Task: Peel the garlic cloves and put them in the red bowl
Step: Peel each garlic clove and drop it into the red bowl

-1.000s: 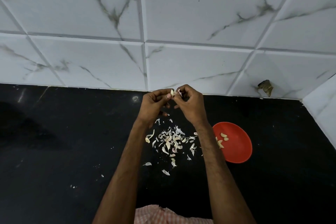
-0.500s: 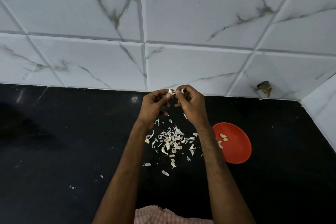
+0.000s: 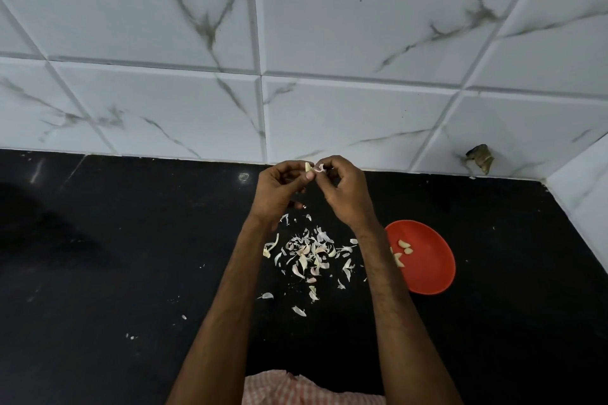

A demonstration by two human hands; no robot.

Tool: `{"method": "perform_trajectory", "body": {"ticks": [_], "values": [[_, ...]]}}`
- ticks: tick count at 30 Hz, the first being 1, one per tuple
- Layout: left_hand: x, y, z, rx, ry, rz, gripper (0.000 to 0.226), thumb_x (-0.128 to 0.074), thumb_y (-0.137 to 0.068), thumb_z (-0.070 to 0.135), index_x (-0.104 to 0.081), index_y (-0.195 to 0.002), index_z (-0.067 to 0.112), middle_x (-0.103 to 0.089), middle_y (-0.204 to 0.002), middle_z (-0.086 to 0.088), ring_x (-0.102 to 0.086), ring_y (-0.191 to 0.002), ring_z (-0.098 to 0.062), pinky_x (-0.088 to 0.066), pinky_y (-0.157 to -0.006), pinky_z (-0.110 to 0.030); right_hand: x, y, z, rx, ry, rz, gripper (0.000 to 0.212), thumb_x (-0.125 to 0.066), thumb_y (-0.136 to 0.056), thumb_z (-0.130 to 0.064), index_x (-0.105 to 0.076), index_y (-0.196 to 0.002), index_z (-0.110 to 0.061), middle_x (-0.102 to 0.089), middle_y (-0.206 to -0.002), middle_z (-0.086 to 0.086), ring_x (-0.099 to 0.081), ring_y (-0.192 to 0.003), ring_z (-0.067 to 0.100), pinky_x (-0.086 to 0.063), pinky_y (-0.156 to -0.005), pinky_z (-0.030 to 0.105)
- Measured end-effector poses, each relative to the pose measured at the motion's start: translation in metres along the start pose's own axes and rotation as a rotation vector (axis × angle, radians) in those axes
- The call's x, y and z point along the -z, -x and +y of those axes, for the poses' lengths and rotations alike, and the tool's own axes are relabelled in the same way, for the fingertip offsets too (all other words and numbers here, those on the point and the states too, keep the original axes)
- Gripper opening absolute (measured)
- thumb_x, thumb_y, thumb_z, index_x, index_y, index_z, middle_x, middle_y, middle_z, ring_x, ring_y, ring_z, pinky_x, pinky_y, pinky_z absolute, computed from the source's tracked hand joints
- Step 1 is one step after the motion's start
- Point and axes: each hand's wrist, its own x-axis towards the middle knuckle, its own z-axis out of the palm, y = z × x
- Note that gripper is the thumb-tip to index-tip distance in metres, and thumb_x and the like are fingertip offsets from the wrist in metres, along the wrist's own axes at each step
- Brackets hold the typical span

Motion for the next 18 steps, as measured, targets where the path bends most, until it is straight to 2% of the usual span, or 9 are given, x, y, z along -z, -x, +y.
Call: {"method": "perform_trajectory", "body": {"ticks": [3,7,12,18], "values": [[0.0017,-0.0007,-0.0018,0.009,-0.010,0.009,0.020,-0.076,-0.088,0.013,-0.072,-0.107,0.008,-0.069,-0.094,-0.010,-0.061,-0.074,-0.019,-0.051,-0.046,-0.024,0.0002,-0.0002,-0.0004,-0.027,-0.044,-0.007,0.006,-0.066,-0.097,-0.018,-0.068,-0.098,-0.013,-0.069,-0.092,-0.004,-0.066,-0.082,0.015,-0.058,-0.069,0.041],[0.0011,-0.0003,-0.0011,0.005,-0.021,0.012,0.019,-0.076,-0.088,0.011,-0.072,-0.106,0.007,-0.070,-0.087,-0.001,-0.061,-0.070,-0.011,-0.051,-0.046,-0.023,0.0004,0.0000,-0.0042,-0.077,-0.120,0.012,0.004,-0.067,-0.097,-0.016,-0.069,-0.097,-0.013,-0.070,-0.092,-0.007,-0.068,-0.083,0.011,-0.058,-0.067,0.033],[0.0027,-0.0010,-0.0004,-0.008,-0.031,0.002,0.015,-0.076,-0.087,0.008,-0.072,-0.101,0.013,-0.073,-0.083,0.004,-0.063,-0.065,-0.006,-0.051,-0.046,-0.023,0.0016,0.0012,-0.0068,-0.118,-0.178,0.040,0.005,-0.067,-0.097,-0.013,-0.069,-0.099,-0.009,-0.070,-0.092,-0.006,-0.067,-0.080,0.010,-0.057,-0.054,0.028],[0.0042,-0.0007,0.0000,-0.013,-0.027,-0.004,0.015,-0.075,-0.088,0.006,-0.070,-0.100,0.014,-0.073,-0.080,0.004,-0.063,-0.063,-0.007,-0.050,-0.046,-0.022,0.0015,0.0009,-0.0054,-0.125,-0.172,0.068,0.007,-0.067,-0.097,-0.016,-0.070,-0.099,-0.010,-0.071,-0.093,-0.006,-0.066,-0.079,0.008,-0.056,-0.053,0.026]]}}
